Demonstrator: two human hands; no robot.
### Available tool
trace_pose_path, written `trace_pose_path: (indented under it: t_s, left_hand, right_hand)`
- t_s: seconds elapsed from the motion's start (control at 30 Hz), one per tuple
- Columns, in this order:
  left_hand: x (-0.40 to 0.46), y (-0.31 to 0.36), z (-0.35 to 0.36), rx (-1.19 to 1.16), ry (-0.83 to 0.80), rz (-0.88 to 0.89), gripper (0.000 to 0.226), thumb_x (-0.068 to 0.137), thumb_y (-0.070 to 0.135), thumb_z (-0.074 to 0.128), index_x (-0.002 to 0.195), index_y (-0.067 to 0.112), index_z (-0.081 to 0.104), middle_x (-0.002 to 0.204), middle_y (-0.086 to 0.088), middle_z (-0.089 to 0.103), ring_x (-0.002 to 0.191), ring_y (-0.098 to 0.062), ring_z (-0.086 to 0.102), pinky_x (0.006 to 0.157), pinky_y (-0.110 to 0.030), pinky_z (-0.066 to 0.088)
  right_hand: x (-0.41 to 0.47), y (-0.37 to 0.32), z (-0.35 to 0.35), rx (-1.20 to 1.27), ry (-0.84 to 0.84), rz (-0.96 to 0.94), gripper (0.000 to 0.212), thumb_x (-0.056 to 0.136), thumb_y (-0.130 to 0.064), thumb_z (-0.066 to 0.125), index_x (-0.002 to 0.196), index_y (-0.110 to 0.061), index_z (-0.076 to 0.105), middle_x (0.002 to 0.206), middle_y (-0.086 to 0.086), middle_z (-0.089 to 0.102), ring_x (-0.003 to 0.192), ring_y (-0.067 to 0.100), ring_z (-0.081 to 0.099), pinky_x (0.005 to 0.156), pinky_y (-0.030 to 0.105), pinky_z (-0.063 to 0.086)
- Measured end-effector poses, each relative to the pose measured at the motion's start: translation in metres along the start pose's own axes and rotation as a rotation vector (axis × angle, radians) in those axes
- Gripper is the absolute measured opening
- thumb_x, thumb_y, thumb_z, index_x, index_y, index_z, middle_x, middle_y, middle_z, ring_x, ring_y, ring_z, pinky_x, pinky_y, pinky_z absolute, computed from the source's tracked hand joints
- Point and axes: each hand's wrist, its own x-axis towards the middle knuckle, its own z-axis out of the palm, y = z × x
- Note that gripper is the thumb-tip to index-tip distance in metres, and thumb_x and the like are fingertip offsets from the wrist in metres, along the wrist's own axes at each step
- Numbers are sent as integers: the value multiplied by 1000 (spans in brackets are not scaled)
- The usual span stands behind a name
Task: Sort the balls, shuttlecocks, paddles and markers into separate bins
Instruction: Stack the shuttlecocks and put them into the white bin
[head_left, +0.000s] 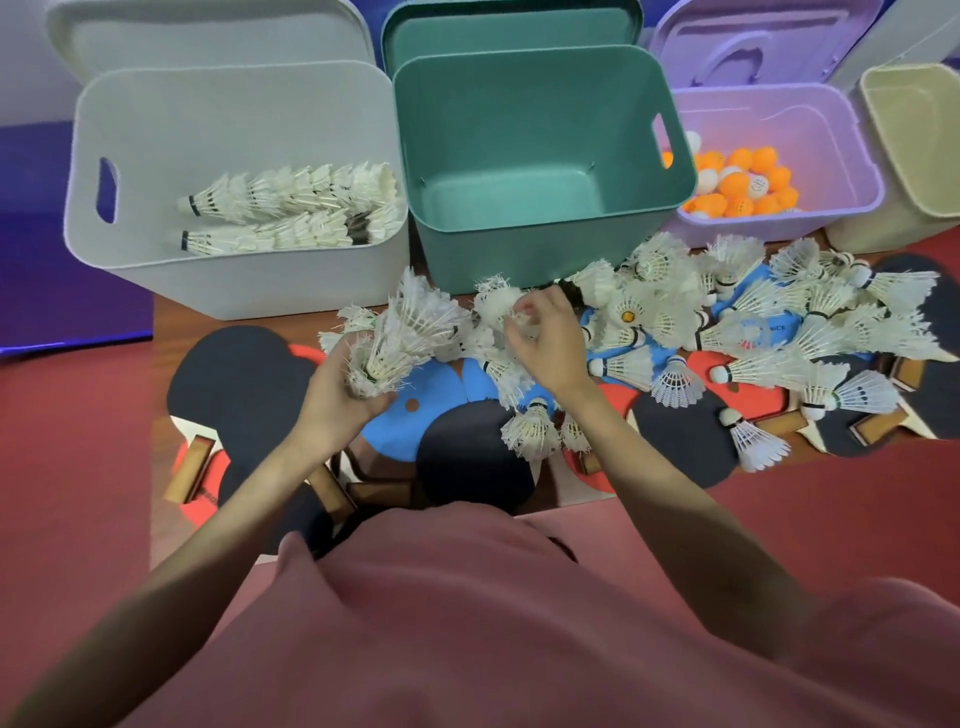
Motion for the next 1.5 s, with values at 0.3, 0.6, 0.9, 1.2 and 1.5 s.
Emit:
trace_pose_path:
  t_s: [0.3, 0.6, 0.9, 1.2, 1.5]
  left_hand:
    - [-16, -10, -15, -73, 61, 17, 63, 70, -11, 75, 116, 25, 49, 104, 17, 60, 90, 16, 57, 76, -3, 43]
    - [-23, -15, -20, -82, 89, -3, 64, 70, -5, 76, 108, 38, 49, 95, 26, 63, 89, 16, 57, 76, -3, 42]
    - [-25, -22, -30, -75, 51, 11, 59, 66, 7, 76, 107, 41, 50, 101, 19, 62, 92, 9, 58, 78, -7, 45]
    - [-14, -22, -36, -54, -7, 47, 56, 66, 13, 74, 116, 30, 55, 108, 8, 66, 102, -9, 62, 87, -30, 50]
    - [-5, -10, -40, -172, -37, 51, 58, 62, 7, 73, 115, 23, 56, 106, 3, 65, 95, 2, 62, 80, -14, 46]
  right_hand:
    - [10, -10, 5, -502, -168, -33, 25, 84, -28, 63, 96, -9, 74, 113, 9, 48, 106, 27, 39, 93, 32, 35]
    - [14, -15, -5, -524, -289, -30, 18, 89, -22, 63, 94, -8, 73, 114, 10, 56, 108, 28, 42, 96, 36, 33]
    - [0, -48, -25, -312, 75, -137, 22, 94, -15, 55, 78, -9, 68, 86, 5, 65, 86, 26, 50, 79, 34, 32]
    - [-26, -126, -34, 359, 21, -296, 14, 92, -12, 59, 81, -8, 67, 78, 5, 64, 79, 22, 54, 75, 29, 42]
    - [-22, -125, -48, 625, 2, -86, 17, 94, -13, 56, 103, -11, 70, 95, 1, 72, 89, 12, 67, 76, 19, 51]
